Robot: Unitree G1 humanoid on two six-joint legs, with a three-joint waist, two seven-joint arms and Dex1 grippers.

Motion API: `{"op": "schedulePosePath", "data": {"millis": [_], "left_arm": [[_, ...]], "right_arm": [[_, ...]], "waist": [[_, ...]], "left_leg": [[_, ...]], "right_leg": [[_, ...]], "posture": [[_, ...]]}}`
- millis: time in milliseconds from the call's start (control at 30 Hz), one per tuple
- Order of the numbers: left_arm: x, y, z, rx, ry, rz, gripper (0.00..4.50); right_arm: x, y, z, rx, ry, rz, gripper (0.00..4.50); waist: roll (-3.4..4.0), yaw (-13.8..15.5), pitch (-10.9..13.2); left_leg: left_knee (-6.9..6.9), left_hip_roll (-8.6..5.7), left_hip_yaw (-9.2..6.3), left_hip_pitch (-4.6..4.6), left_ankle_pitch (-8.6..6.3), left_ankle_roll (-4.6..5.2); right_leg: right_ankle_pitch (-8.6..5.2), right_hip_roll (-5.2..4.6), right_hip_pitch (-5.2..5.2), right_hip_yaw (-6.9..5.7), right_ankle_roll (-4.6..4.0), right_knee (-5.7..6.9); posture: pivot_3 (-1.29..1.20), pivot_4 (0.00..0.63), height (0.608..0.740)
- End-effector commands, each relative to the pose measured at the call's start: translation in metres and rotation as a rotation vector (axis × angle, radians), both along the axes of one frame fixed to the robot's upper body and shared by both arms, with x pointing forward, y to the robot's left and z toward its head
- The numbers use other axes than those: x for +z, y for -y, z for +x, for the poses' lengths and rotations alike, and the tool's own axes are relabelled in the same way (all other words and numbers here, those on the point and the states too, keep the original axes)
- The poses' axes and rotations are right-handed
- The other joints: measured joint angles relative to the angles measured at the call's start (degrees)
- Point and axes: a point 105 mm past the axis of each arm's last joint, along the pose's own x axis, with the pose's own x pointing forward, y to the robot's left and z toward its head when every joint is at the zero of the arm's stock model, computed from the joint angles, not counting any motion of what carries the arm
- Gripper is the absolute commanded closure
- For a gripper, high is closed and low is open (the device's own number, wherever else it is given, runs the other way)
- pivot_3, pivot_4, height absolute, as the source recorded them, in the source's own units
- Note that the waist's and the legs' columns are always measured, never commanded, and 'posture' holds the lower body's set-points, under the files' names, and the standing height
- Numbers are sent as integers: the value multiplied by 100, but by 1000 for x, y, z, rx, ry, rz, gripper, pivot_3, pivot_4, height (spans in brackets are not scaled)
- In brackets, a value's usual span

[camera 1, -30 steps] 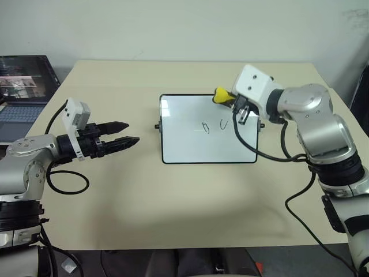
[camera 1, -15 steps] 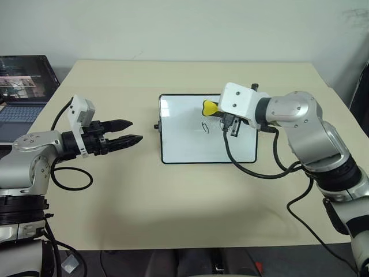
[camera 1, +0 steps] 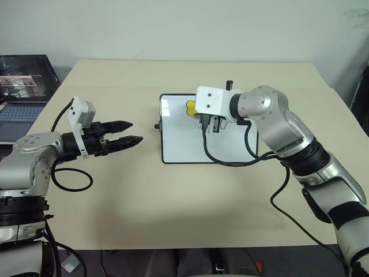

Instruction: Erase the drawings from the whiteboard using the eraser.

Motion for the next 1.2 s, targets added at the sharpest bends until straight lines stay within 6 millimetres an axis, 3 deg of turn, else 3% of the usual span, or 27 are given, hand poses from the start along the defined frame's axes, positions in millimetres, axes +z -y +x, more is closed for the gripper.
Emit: {"op": "schedulePosePath", "data": {"millis": [33, 767, 1200], "left_arm": [[13, 2, -2, -9, 58, 2, 867], [12, 0, -4, 11, 61, -1, 867], [13, -1, -3, 14, 61, 5, 867]], "right_arm": [[9, -8, -2, 34, 53, -26, 4330], [-34, -8, 9, 11, -43, -204, 4330], [-88, 9, -11, 38, -223, -274, 4331]], "waist": [[0, 0, 0], [-2, -3, -1], [-10, 4, -7]], "left_leg": [[0, 0, 0, 0, 0, 0], [7, 2, -4, 11, 0, 0], [12, 1, -11, 36, 1, 0]], "right_leg": [[0, 0, 0, 0, 0, 0], [1, 0, 11, -2, -1, 6], [0, 0, 43, -6, 0, 4]], "posture": [[0, 150, 740], [0, 150, 740], [0, 150, 740]]}}
